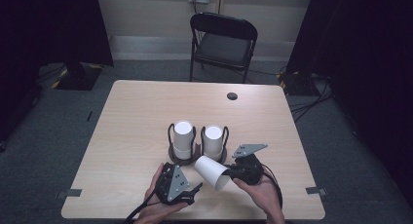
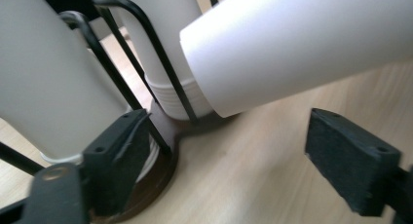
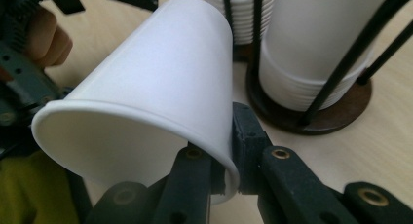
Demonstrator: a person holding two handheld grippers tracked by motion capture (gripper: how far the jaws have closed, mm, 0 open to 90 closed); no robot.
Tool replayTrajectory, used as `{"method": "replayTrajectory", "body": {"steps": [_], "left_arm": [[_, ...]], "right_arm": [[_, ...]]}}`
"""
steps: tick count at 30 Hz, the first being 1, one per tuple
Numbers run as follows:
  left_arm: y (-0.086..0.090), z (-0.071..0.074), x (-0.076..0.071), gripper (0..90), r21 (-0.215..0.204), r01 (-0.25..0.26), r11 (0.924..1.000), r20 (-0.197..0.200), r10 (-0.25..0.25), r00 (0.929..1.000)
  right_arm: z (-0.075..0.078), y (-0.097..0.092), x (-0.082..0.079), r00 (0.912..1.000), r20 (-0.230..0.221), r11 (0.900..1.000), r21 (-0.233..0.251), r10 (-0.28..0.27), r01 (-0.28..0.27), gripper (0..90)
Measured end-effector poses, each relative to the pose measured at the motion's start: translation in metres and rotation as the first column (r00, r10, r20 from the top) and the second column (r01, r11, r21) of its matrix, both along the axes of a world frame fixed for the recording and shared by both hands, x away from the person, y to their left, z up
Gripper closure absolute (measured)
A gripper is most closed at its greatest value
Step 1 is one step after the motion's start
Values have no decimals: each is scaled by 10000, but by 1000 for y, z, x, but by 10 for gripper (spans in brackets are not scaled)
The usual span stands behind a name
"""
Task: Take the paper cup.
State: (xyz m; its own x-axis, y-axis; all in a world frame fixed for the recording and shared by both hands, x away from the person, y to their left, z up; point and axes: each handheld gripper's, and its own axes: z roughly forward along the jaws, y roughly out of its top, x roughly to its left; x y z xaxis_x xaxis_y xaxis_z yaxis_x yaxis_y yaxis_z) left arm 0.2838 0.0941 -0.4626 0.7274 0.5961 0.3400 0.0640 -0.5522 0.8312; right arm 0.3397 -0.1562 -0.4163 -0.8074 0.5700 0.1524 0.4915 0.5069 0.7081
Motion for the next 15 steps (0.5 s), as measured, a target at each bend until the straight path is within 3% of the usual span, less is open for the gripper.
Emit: {"method": "replayTrajectory", "body": {"steps": [3, 8, 10, 15], "left_arm": [[-2, 1, -1, 160, -294, 275, 9992, -52, -277, 9996], [-6, -2, -2, 158, -82, 417, 9991, 108, -416, 9991], [-5, -1, -2, 156, -189, 642, 9978, 109, -640, 9979], [-8, -4, -3, 156, 73, 954, 9954, 145, -955, 9953]], "right_arm": [[1, 2, 0, 9989, -352, 9994, -188, 299, -306, 854], [2, 6, 4, 9960, -756, 9968, -591, 487, -532, 855], [3, 6, 6, 9940, -922, 9963, -571, 593, -648, 855], [4, 9, 8, 9881, -1279, 9932, -672, 858, -949, 855]]}}
